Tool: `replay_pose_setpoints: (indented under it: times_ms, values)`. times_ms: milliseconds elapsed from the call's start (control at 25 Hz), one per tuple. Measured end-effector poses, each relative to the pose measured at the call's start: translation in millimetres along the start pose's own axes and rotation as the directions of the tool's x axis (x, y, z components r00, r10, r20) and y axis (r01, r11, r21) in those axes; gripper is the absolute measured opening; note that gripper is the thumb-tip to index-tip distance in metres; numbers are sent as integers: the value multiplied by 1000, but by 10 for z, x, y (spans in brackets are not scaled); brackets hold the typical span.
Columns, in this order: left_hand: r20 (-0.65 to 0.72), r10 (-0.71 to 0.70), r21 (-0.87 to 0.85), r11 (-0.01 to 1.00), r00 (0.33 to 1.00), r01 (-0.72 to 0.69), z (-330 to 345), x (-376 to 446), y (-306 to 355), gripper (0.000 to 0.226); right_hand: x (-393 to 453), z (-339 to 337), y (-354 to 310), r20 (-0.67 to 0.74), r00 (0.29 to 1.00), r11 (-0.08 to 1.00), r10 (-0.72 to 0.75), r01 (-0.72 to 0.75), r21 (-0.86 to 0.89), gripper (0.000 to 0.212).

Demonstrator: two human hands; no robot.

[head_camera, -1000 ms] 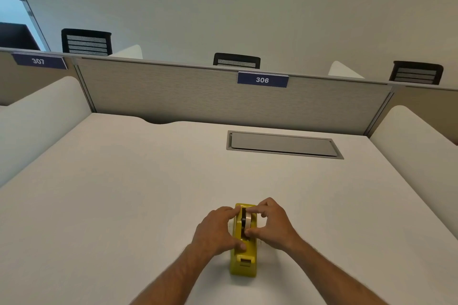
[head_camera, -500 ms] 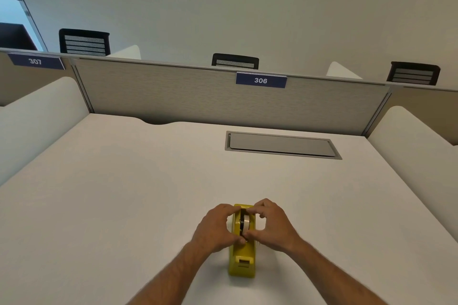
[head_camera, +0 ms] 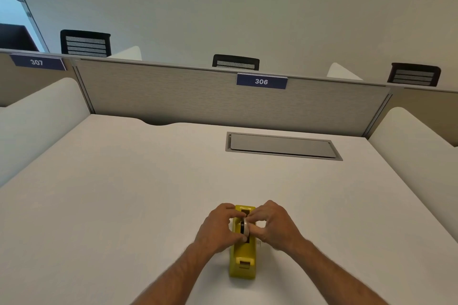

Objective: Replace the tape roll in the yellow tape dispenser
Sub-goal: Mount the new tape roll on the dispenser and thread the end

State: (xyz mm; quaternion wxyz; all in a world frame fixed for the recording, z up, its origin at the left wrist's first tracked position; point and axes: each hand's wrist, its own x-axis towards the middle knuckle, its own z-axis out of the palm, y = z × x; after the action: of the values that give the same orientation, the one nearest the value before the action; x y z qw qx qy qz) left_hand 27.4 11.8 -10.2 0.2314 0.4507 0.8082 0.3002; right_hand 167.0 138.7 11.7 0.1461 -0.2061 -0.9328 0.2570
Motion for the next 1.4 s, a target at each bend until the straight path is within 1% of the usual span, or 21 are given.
replay_pose_setpoints:
  times_ms: [120,240,320,360,480,560,760,800,920,960,1080,1200,1280,1400]
  values:
    - [-3,2,-5,1000,1000,-2,-18,-1,21,65,4,-11,-5,49,999,1000,4,-3,-23,26]
    - [-4,0,-14,1000,1000,0,-25,4,33,64,22,-16,5,34,999,1000,15,-16,14,13]
    - [-6,-3,-10,1000,1000,3,-24,6,37,64,36,-24,4,23,999,999,28,-29,32,12]
    - [-5,-6,-5,1000,1000,6,-23,8,41,63,43,-31,4,26,999,999,32,-32,24,15]
    - [-6,-9,11,1000,1000,9,-23,11,50,63,43,-33,3,75,997,999,15,-13,-35,34]
    - [-6,-11,15,1000,1000,11,-30,11,56,63,37,-26,0,103,995,998,3,3,-61,38]
    - [-3,-12,24,1000,1000,12,-34,3,68,63,62,-47,8,67,997,999,32,-34,22,16]
    - [-4,-12,27,1000,1000,12,-34,2,71,63,62,-57,5,78,996,999,33,-34,20,17]
    - [-5,-4,32,999,1000,4,-41,4,83,62,39,-59,-1,111,994,1000,18,-18,-7,28]
    - [-5,-5,31,999,1000,5,-43,5,87,62,32,-60,1,108,994,1000,19,-19,0,28]
    - [-3,-13,31,999,1000,13,-53,7,97,64,51,-71,15,88,996,999,23,-27,46,16]
    - [2,-11,35,999,1000,11,-56,9,103,65,84,-96,6,105,994,998,42,-47,45,13]
    - [5,-12,37,999,1000,12,-62,14,108,65,96,-100,4,123,991,999,45,-47,15,17]
    - [9,-17,39,999,1000,16,-75,24,122,65,97,-95,8,162,986,998,27,-19,-52,38]
